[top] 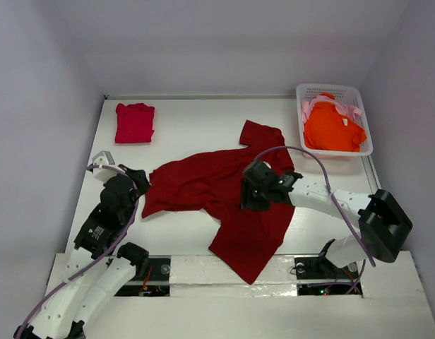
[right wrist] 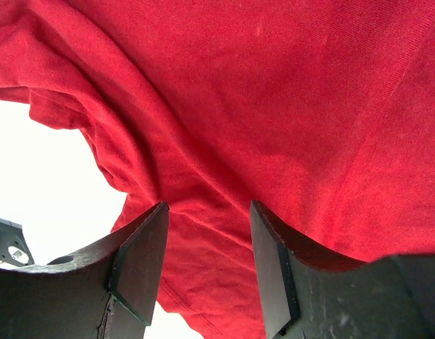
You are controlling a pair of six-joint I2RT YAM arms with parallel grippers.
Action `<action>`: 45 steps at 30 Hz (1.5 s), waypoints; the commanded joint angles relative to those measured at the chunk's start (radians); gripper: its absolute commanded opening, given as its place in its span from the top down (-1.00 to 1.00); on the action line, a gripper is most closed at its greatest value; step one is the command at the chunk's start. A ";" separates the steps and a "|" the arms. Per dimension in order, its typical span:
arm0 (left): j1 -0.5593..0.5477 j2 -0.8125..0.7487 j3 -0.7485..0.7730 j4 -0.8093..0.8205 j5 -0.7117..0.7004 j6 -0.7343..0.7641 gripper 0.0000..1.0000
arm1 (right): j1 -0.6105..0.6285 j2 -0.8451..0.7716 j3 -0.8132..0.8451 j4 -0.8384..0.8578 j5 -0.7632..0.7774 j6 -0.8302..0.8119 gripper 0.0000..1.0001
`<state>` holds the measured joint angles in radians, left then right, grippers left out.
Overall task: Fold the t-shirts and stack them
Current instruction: Flatten the tshirt out
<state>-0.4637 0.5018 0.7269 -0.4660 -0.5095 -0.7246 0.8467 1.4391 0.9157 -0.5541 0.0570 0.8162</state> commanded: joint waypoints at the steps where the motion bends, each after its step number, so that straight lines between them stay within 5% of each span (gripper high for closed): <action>1: -0.004 -0.002 0.022 0.009 -0.018 0.007 1.00 | 0.011 -0.002 0.038 -0.009 0.023 0.011 -0.11; 7: -0.004 0.013 -0.024 0.073 0.101 0.004 0.87 | 0.020 0.009 0.046 0.000 0.010 0.009 -0.11; 9: -0.004 0.026 -0.064 0.113 0.161 -0.007 0.07 | 0.031 0.018 0.057 -0.001 0.009 0.006 -0.11; 11: -0.004 0.044 -0.092 0.156 0.189 -0.025 -0.33 | 0.031 0.021 0.061 -0.001 0.007 0.003 -0.11; 17: -0.004 0.080 -0.181 0.233 0.227 -0.056 -0.48 | 0.040 0.020 0.075 -0.004 0.007 -0.002 -0.11; 35: -0.004 0.297 -0.284 0.409 0.371 -0.071 -0.47 | 0.040 0.027 0.068 0.011 0.003 -0.012 -0.11; 45: -0.004 0.221 -0.349 0.391 0.411 -0.116 -0.47 | 0.040 0.053 0.084 0.014 0.000 -0.025 -0.11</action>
<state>-0.4641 0.7635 0.3969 -0.0933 -0.1162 -0.8211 0.8783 1.4818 0.9550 -0.5606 0.0525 0.8043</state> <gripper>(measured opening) 0.734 0.555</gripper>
